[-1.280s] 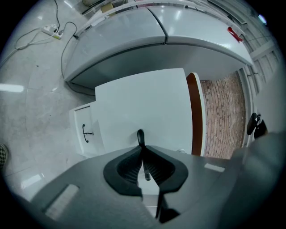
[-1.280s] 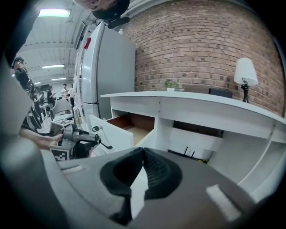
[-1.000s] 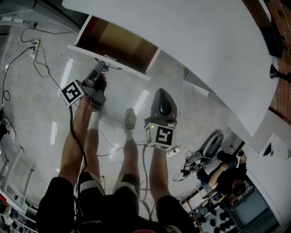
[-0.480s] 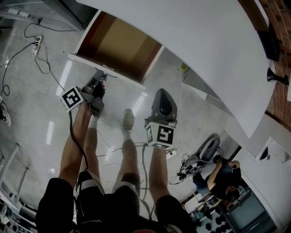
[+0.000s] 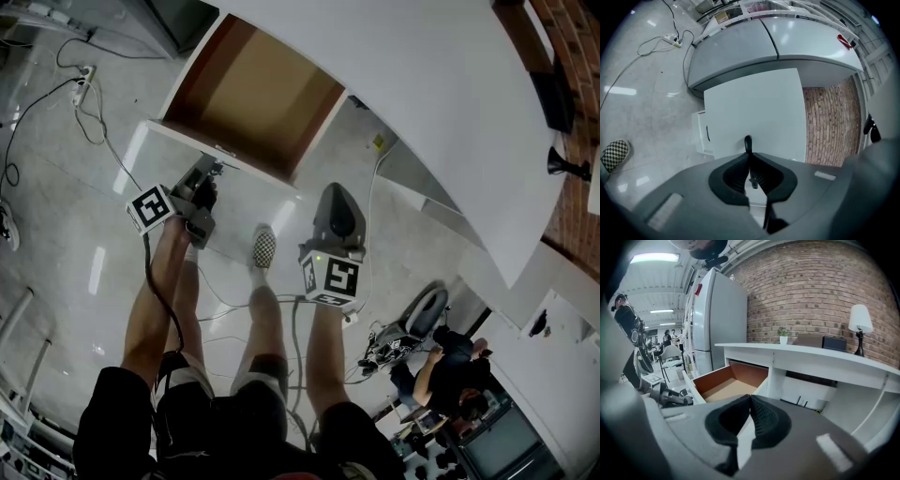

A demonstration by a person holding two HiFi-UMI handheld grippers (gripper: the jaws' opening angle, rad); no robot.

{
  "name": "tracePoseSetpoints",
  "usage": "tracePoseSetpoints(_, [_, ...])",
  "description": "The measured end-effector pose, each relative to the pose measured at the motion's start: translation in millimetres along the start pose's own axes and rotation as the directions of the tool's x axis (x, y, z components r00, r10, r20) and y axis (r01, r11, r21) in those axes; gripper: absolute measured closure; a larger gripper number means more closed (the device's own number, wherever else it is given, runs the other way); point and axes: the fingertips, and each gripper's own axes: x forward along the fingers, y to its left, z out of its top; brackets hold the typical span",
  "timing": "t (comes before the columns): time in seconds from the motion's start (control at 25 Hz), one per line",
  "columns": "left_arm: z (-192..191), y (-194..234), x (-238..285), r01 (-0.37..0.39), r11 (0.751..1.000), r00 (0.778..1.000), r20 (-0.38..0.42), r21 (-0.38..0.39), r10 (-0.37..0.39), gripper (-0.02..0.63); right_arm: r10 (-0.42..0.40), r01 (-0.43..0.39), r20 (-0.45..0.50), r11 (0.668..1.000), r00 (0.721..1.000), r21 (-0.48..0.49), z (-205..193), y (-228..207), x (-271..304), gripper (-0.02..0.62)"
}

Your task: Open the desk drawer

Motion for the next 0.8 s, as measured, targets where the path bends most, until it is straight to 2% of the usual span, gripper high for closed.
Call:
tracePoseSetpoints(0.68, [14.0, 6.9, -22.8, -0.009, 1.0, 1.0, 0.019, 0.016, 0.009, 0.574, 0.014, -0.014, -0.013, 1.0, 1.0, -0.01, -1.8, 11.2, 1.7, 0.591])
tracePoseSetpoints(0.8, [15.1, 8.5, -22.4, -0.017, 0.999, 1.0, 0.023, 0.048, 0.016, 0.572, 0.015, -0.016, -0.016, 1.0, 1.0, -0.007, -2.9, 10.8, 3.6, 0.591])
